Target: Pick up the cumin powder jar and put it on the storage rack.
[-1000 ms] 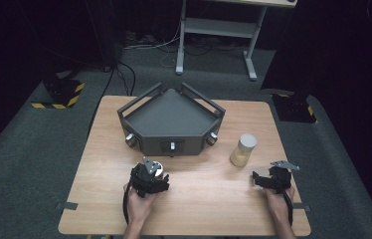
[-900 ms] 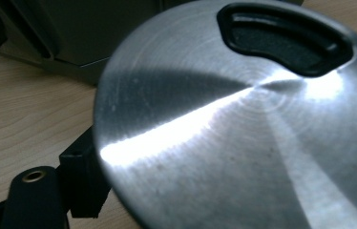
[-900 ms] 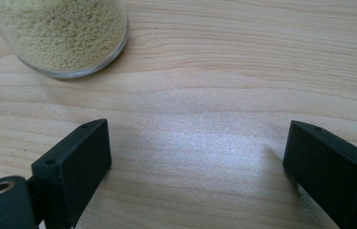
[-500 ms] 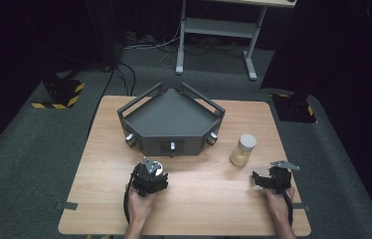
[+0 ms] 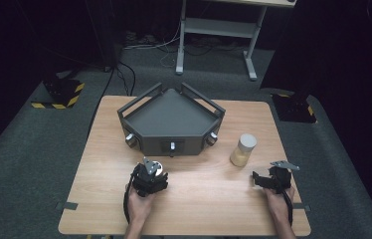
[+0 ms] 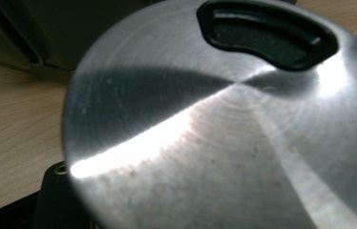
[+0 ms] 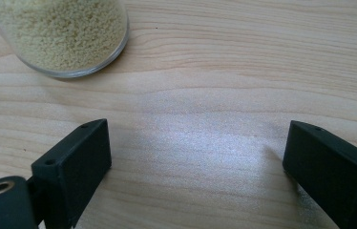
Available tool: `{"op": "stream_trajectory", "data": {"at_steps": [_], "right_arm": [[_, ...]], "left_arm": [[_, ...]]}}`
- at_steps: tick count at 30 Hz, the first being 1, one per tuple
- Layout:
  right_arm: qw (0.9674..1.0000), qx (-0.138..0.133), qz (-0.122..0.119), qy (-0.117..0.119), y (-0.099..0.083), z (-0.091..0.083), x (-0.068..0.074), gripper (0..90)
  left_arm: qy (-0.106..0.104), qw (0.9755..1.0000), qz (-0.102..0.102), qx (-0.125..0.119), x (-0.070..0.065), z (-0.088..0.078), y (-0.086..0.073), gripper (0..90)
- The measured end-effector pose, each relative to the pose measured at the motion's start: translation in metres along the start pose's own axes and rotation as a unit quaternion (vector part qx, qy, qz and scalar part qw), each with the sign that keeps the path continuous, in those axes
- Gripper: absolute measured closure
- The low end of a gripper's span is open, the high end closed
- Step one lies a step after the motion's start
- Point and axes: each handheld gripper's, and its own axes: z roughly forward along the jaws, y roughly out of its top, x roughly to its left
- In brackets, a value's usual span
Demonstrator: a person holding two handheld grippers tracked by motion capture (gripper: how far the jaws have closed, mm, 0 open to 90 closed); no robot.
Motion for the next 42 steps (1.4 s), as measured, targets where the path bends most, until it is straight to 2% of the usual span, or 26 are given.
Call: {"op": "stream_trajectory", "data": {"at_steps": [4, 11, 12, 13, 22, 32, 33, 34, 39, 40, 41, 42], "right_arm": [[1.0000, 0.000, -0.001, 0.000, 0.000, 0.000, 0.000, 8.6], [1.0000, 0.000, 0.000, -0.001, 0.000, 0.000, 0.001, 8.7], [1.0000, 0.000, 0.000, 0.000, 0.000, 0.000, 0.001, 8.6], [1.0000, 0.000, 0.000, 0.000, 0.000, 0.000, 0.001, 8.7], [1.0000, -0.001, 0.000, 0.000, 0.000, 0.000, 0.001, 8.7], [1.0000, -0.001, 0.001, 0.001, 0.000, 0.000, 0.000, 8.7], [1.0000, 0.000, 0.001, 0.001, 0.000, 0.000, 0.000, 8.7], [1.0000, -0.001, 0.001, 0.001, 0.000, 0.000, 0.000, 8.7], [1.0000, -0.001, 0.001, 0.001, 0.000, 0.000, 0.000, 8.7], [1.0000, -0.001, 0.001, 0.001, 0.000, 0.000, 0.000, 8.7], [1.0000, -0.001, 0.000, 0.001, 0.000, 0.000, 0.000, 8.7], [1.0000, -0.001, 0.001, 0.001, 0.000, 0.000, 0.000, 8.7]], "left_arm": [[-0.002, 1.0000, 0.004, 0.003, 0.000, 0.000, 0.001, 31.4], [-0.006, 0.9996, 0.024, 0.011, 0.000, -0.004, 0.007, 31.4], [-0.006, 0.9998, 0.016, 0.004, -0.001, -0.004, 0.005, 31.4], [-0.008, 0.9996, 0.024, 0.010, 0.000, -0.005, 0.008, 31.4], [-0.019, 0.9995, 0.026, 0.004, -0.004, -0.010, 0.015, 31.5], [-0.041, 0.9986, 0.034, 0.001, -0.004, -0.020, 0.030, 31.4], [-0.038, 0.9980, 0.051, 0.001, -0.003, -0.022, 0.033, 31.4], [-0.039, 0.9978, 0.054, 0.002, -0.002, -0.023, 0.035, 31.4], [-0.049, 0.9973, 0.054, -0.003, 0.001, -0.028, 0.043, 31.4], [-0.052, 0.9975, 0.048, -0.006, 0.002, -0.029, 0.044, 31.4], [-0.048, 0.9963, -0.038, -0.060, -0.011, -0.022, 0.028, 31.4], [-0.055, 0.9968, 0.057, -0.003, 0.006, -0.032, 0.049, 31.4]]}}
